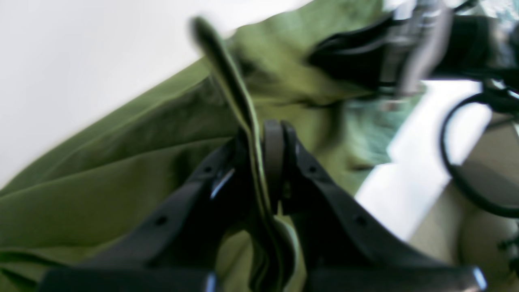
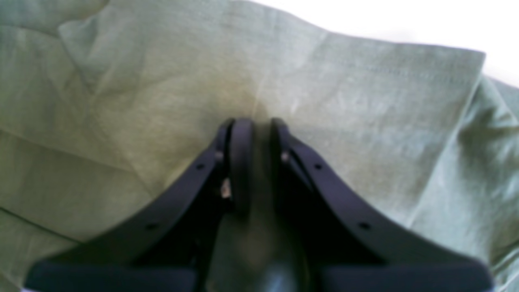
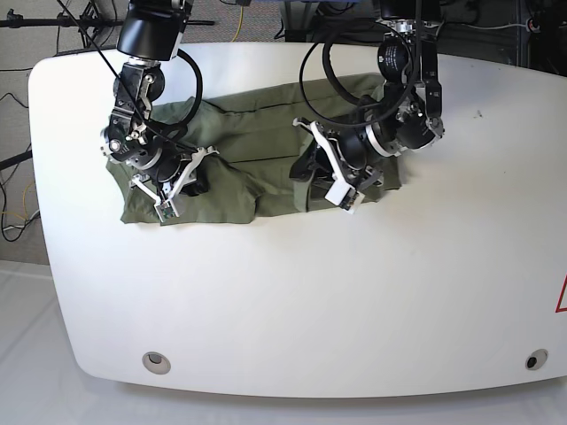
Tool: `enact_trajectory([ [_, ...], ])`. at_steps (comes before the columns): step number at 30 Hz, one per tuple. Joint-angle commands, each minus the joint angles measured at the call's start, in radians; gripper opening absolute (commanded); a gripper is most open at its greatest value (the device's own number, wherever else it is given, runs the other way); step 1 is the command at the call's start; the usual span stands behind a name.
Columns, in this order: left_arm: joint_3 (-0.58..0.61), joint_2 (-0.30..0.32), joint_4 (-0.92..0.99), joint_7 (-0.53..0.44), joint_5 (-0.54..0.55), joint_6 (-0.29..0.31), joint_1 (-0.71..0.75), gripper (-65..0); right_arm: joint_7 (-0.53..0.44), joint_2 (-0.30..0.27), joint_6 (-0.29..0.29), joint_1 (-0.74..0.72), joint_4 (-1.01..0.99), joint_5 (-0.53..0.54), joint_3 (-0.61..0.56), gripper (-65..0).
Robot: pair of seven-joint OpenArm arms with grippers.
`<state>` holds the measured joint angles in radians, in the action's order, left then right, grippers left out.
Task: Fold the T-shirt properly
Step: 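Lay the folded end onto the band's middle and open the left gripper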
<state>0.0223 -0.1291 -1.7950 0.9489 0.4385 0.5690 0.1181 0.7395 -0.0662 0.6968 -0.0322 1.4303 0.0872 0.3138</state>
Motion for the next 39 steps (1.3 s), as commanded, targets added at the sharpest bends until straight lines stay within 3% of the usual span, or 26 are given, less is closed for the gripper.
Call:
enact_trajectory([
  [1,0.015,-0.006,-0.004,-0.033,0.023,0.005,-0.017,-63.8,0.053,-0.003,0.001,0.005,0.001,-0.036,-0.005,-57.3],
  [11,0.044,-0.021,0.046,-0.066,0.02,0.007,-0.037,-64.6,0.05,-0.004,0.001,0.005,0.003,-0.03,-0.007,-57.2],
  [26,0.032,-0.028,0.072,-0.039,0.015,-0.002,-0.068,-64.5,0.05,-0.005,0.001,0.003,0.003,-0.018,-0.004,-57.2],
  [27,0.03,-0.028,0.07,-0.039,0.014,-0.002,-0.066,-63.5,0.05,-0.005,0.001,0.003,0.003,-0.017,-0.003,-57.1],
  [29,0.036,-0.024,0.056,-0.035,0.015,-0.003,-0.06,-50.2,0.047,-0.005,0.001,0.009,0.012,-0.009,-0.005,-56.9],
  [33,0.038,-0.021,0.051,-0.038,0.014,-0.005,-0.055,-38.5,0.048,-0.005,0.001,0.009,0.012,-0.01,-0.005,-56.9],
  [37,0.048,-0.016,0.046,-0.037,0.015,-0.004,-0.054,-32.6,0.048,-0.004,0.001,0.009,0.011,-0.01,-0.007,-56.7],
  [39,0.082,-0.011,0.042,-0.04,0.029,0.003,-0.06,-32.5,0.042,-0.004,0.001,0.003,0.008,-0.008,-0.009,-56.9],
])
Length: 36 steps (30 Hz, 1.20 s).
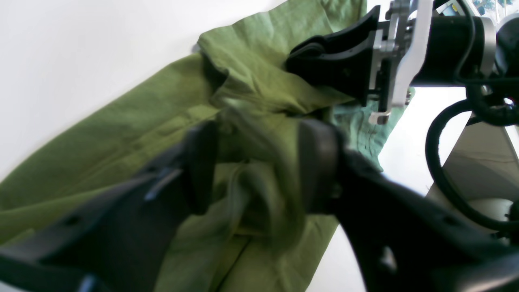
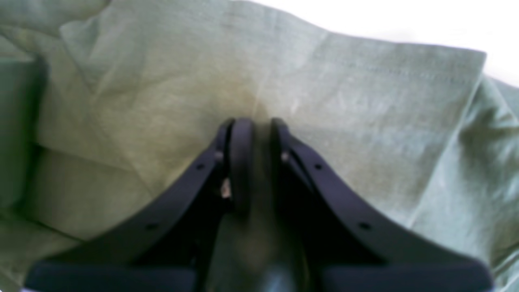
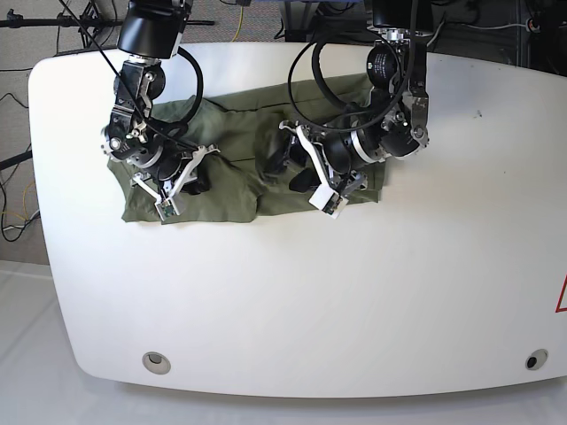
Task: Fold the T-shirt properly
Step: 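Lay the folded end onto the band's middle and open the left gripper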
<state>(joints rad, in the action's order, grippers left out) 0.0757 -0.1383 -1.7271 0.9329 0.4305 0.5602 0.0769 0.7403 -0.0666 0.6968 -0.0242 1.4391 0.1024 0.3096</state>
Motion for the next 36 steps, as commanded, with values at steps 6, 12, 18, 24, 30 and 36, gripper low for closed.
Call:
enact_trajectory([
  [6,0.049,0.007,-0.028,-0.017,0.04,0.013,-0.023,-35.8,0.042,-0.003,0.001,-0.006,-0.001,-0.024,-0.004,-57.0],
  [12,0.07,-0.007,-0.026,-0.023,0.054,0.014,-0.032,-34.0,0.037,-0.005,0.001,-0.001,0.0,-0.024,-0.003,-57.4],
  [18,0.076,-0.009,-0.048,-0.025,0.065,0.013,-0.039,-30.1,0.036,-0.005,0.001,-0.001,0.001,-0.023,-0.003,-57.4],
  [24,0.069,0.011,-0.108,-0.008,0.076,0.02,-0.048,-25.7,0.034,-0.006,0.001,-0.004,0.001,-0.021,-0.003,-58.0],
  [30,0.073,0.066,-0.165,-0.005,0.076,0.015,-0.051,-26.0,0.035,-0.006,0.001,-0.004,-0.002,-0.022,-0.003,-58.1],
  [36,0.101,0.192,-0.177,-0.047,0.062,-0.009,-0.019,-27.7,0.032,-0.003,0.001,-0.001,0.0,-0.019,-0.003,-57.9],
])
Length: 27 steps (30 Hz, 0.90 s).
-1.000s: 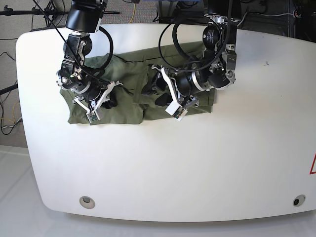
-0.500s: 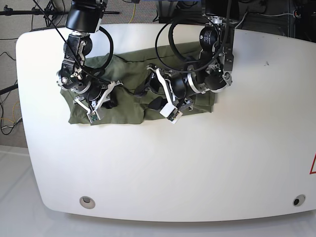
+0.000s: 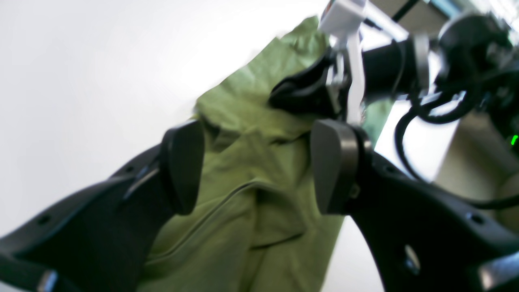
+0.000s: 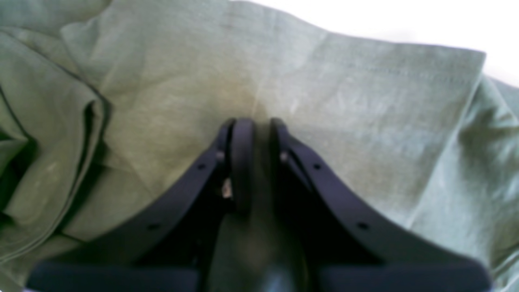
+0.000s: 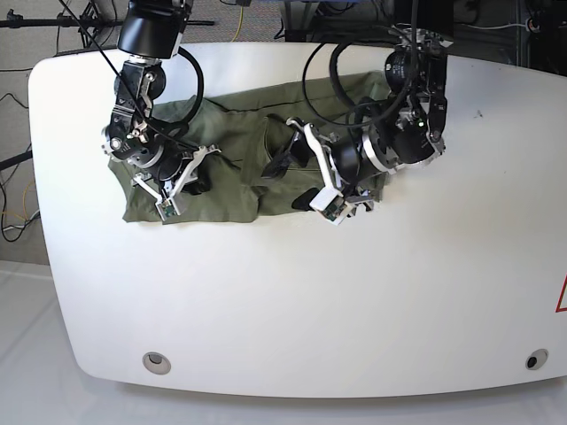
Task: Fold the T-shirt properly
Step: 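Lay the folded end onto the band's middle and open the left gripper, then move the left gripper back onto the folded end and pinch it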
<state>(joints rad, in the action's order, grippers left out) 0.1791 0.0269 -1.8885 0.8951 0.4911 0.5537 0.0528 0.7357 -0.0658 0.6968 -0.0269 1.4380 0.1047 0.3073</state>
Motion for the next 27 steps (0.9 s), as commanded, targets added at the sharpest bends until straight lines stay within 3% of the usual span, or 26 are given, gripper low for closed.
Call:
enact_trajectory([
  [1,0.001,0.04,-0.012,-0.015,0.001,-0.004,0.009,-27.8,0.036,-0.003,0.001,0.001,0.002,-0.021,-0.001,-57.9],
  [8,0.06,0.115,0.031,-0.074,0.006,-0.044,0.024,-27.8,0.043,-0.005,0.001,0.0,0.009,-0.02,-0.004,-58.3],
  [15,0.06,0.107,0.05,-0.087,0.002,-0.059,0.021,-28.7,0.043,-0.005,0.001,0.001,0.008,-0.02,-0.004,-58.3],
  [17,0.061,0.12,0.126,-0.057,-0.029,-0.071,0.045,-27.9,0.017,0.024,-0.004,0.057,-0.087,-0.007,-0.01,-57.4],
  [20,0.061,0.129,0.143,-0.057,-0.025,-0.068,0.042,-27.9,0.015,0.03,-0.001,0.031,-0.17,-0.009,-0.006,-57.7],
  [27,0.059,0.132,0.083,-0.057,-0.021,-0.065,0.046,-27.9,0.006,-0.004,0.001,0.005,-0.313,0.002,-0.001,-57.9],
])
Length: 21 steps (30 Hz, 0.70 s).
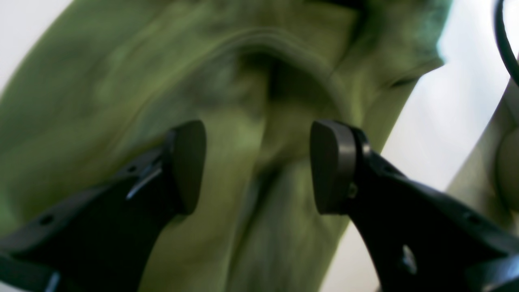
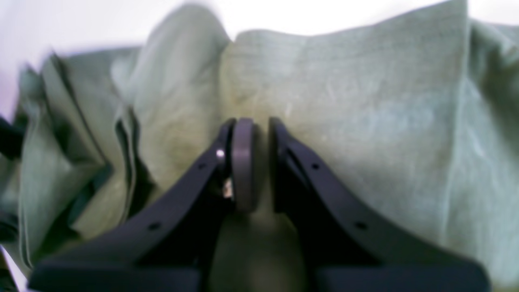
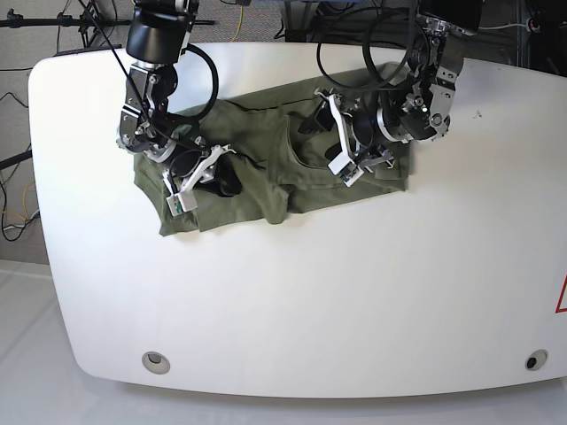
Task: Fold the T-shirt properly
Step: 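Move the left gripper back onto the folded end and pinch it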
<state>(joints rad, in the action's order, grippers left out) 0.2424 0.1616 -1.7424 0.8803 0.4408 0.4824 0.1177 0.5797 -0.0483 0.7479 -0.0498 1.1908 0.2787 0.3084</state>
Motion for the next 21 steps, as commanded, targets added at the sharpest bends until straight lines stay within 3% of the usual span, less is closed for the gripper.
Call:
enact_trajectory([
  [1,-0.007,0.005,-0.083,-0.04,0.029,0.006,-0.017,-27.9,0.162,-0.023,-0.05,0.028,-0.064,-0.172,-0.001,-57.9],
  [5,-0.038,0.033,-0.139,-0.019,0.031,0.006,0.01,-27.9,0.161,-0.023,-0.05,0.031,-0.039,-0.172,0.011,-57.9],
  [21,-0.335,0.034,-0.17,0.121,0.029,0.005,0.06,-27.9,0.161,-0.02,-0.05,0.026,-0.007,-0.183,0.004,-57.9],
])
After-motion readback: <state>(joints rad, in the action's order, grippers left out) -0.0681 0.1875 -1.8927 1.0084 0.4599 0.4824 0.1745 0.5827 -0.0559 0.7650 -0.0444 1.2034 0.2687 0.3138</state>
